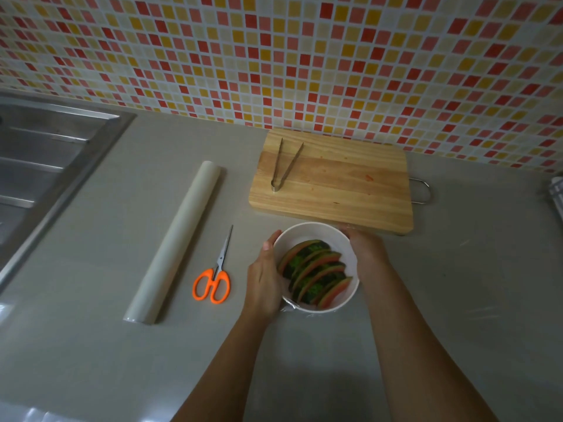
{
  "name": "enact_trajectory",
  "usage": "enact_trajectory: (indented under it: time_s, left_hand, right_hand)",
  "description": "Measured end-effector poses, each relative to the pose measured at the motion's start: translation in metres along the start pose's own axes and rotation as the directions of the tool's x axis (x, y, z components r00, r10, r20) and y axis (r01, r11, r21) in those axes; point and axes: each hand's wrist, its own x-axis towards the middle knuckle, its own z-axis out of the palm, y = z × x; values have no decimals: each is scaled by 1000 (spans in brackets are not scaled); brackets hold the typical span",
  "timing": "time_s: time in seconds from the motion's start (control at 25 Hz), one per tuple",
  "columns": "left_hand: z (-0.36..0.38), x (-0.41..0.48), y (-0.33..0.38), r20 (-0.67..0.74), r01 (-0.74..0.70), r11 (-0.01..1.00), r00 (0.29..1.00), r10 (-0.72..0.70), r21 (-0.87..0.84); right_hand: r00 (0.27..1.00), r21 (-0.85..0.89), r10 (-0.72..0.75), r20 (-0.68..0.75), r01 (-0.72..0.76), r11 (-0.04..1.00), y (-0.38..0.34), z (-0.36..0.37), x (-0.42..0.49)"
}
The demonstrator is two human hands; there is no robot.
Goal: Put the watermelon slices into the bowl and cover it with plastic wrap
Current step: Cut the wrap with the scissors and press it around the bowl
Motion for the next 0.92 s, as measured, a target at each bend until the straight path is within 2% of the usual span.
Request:
enact_trajectory:
  time_s: [0.12, 0.24, 0.36, 0.44, 0.48, 0.56, 0.6, 0.64, 0.68, 0.72, 0.76, 0.8, 0.84, 0.88, 0.92]
  left_hand:
    - [0, 0, 2, -9, -35, 998, 999, 35, 47]
    - [0, 1, 3, -48, -53, 994, 997, 58, 96]
    - [-1, 2, 2, -18, -50, 996, 999, 52, 75]
    - [-1, 3, 1, -5, -42, 997, 999, 42, 71]
    - [-1, 3, 1, -10, -35, 996, 999, 36, 79]
    - [-2, 3, 2, -21, -33, 994, 999, 35, 106]
    - [-2, 3, 2, -21, -35, 993, 999, 37, 112]
    - [-2, 3, 2, -20, -36, 993, 999, 38, 113]
    - [-2, 3, 2, -21, -39, 993, 999, 42, 116]
    - [-2, 3, 3, -26, -44, 992, 999, 48, 122]
    - [-2, 3, 3, -29, -49, 991, 998, 54, 128]
    - [-2, 3, 2, -30, -52, 990, 998, 57, 128]
    - [-2, 4, 1, -29, -52, 990, 998, 56, 128]
    - [-2, 3, 1, -27, -50, 991, 998, 54, 127]
    - [-1, 3, 0, -25, -47, 991, 998, 50, 125]
  right_hand:
    - [997, 25, 53, -49, -51, 998, 0, -2, 4]
    - [993, 32, 0, -115, 4, 999, 2, -5, 5]
    - [972, 179, -66, -227, 108, 978, 6, -7, 2]
    - [953, 240, -32, -300, 108, 965, 5, -13, 1]
    - [924, 235, -18, -381, 115, 965, 3, -17, 1]
    - [818, 293, 55, -573, 142, 946, -3, -30, -4]
    - [756, 319, 7, -654, 267, 910, -4, -38, -7]
    - [707, 302, -146, -692, 467, 831, -4, -42, -15]
    - [658, 261, -374, -653, 660, 705, -1, -43, -27]
    - [594, 170, -633, -497, 782, 600, 5, -40, -35]
    - [532, 83, -815, -230, 845, 528, 12, -34, -42]
    - [469, 1, -881, 62, 883, 470, 20, -28, -44]
    - [415, -49, -861, 294, 906, 420, 27, -22, -44]
    - [394, -73, -820, 415, 913, 402, 31, -19, -43]
    - [411, -82, -794, 448, 903, 422, 30, -16, -43]
